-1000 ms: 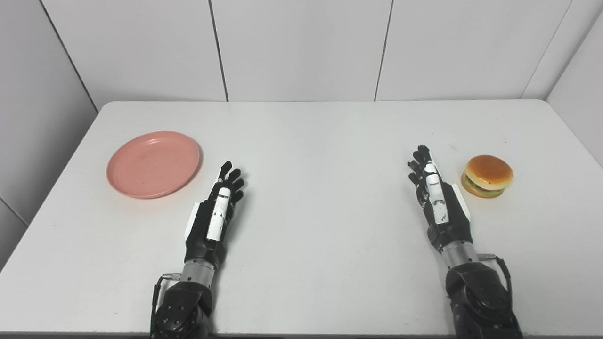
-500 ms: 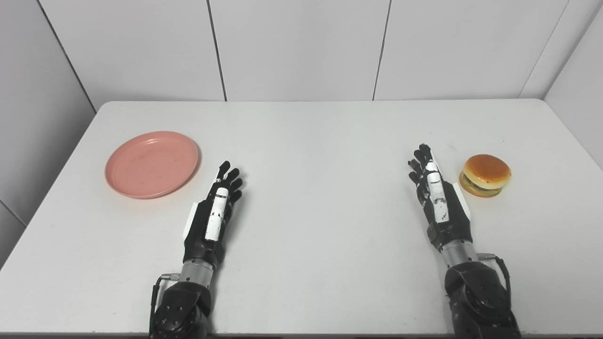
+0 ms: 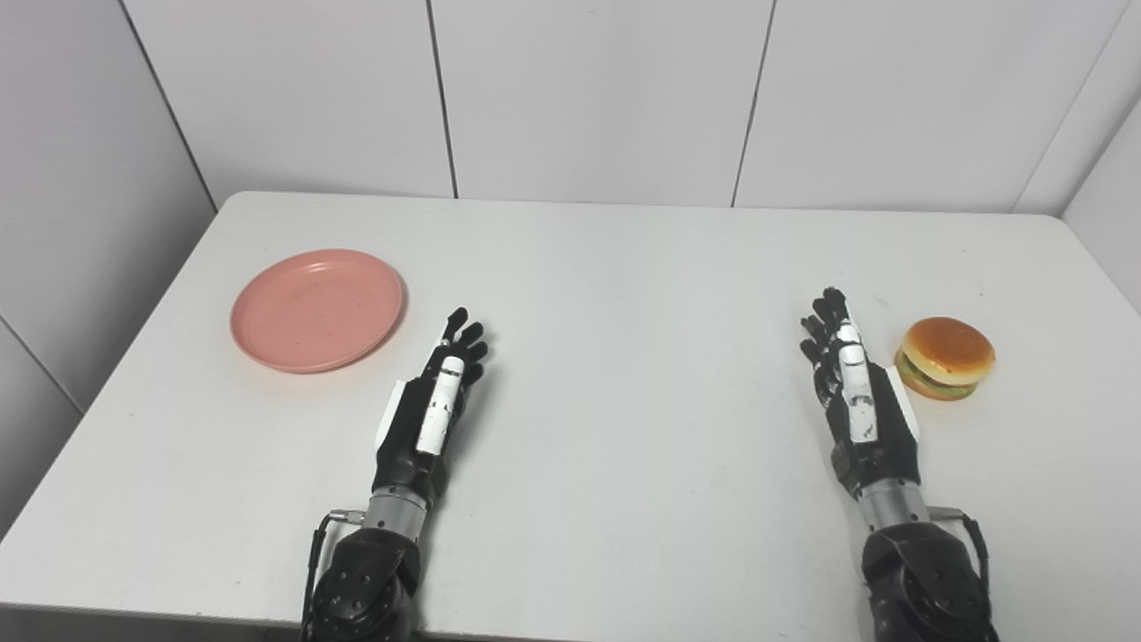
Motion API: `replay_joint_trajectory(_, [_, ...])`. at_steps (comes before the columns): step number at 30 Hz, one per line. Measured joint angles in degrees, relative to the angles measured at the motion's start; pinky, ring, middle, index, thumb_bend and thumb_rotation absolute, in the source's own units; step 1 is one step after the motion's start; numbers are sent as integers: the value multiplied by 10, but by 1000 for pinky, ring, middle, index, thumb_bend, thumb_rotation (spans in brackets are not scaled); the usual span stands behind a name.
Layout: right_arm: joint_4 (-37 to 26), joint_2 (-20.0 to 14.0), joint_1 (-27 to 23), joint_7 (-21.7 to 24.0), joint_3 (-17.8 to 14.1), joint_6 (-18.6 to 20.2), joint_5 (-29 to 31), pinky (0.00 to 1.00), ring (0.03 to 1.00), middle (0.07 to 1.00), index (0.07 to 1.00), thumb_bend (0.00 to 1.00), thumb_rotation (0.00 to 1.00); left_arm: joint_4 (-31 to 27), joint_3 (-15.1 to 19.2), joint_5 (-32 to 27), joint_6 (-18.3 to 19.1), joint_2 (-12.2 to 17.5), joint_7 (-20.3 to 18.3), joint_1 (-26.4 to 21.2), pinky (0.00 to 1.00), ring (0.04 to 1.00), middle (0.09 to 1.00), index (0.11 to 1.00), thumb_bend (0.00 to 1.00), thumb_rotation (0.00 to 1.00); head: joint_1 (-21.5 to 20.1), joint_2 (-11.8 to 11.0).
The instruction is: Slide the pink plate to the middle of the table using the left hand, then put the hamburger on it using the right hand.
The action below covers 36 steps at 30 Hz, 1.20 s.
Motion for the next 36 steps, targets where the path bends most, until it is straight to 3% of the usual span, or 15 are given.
replay_joint_trajectory(6, [26, -15, -10, 17, -5, -15, 23, 1000, 1000, 1000, 1000, 288, 1000, 16, -7, 19, -10, -13, 6, -10, 970, 959, 971, 967, 326, 1000, 58, -31])
replay_joint_trajectory(15, [38, -23, -19, 34, -8, -31, 56, 1000, 1000, 1000, 1000, 205, 1000, 40, -32, 58, -18, -49, 27, -23, 925, 943, 954, 953, 319, 1000, 92, -44])
replay_joint_trajectory(24, [35, -23, -17, 36, -10, -30, 63, 1000, 1000, 1000, 1000, 162, 1000, 40, -31, 62, -27, -50, 29, -23, 917, 942, 955, 955, 315, 1000, 95, -41])
replay_joint_trajectory(36, [6, -22, 0, 31, -6, -26, 58, 1000, 1000, 1000, 1000, 170, 1000, 14, -27, 47, -12, -48, 25, -15, 946, 955, 969, 964, 333, 1000, 97, -19])
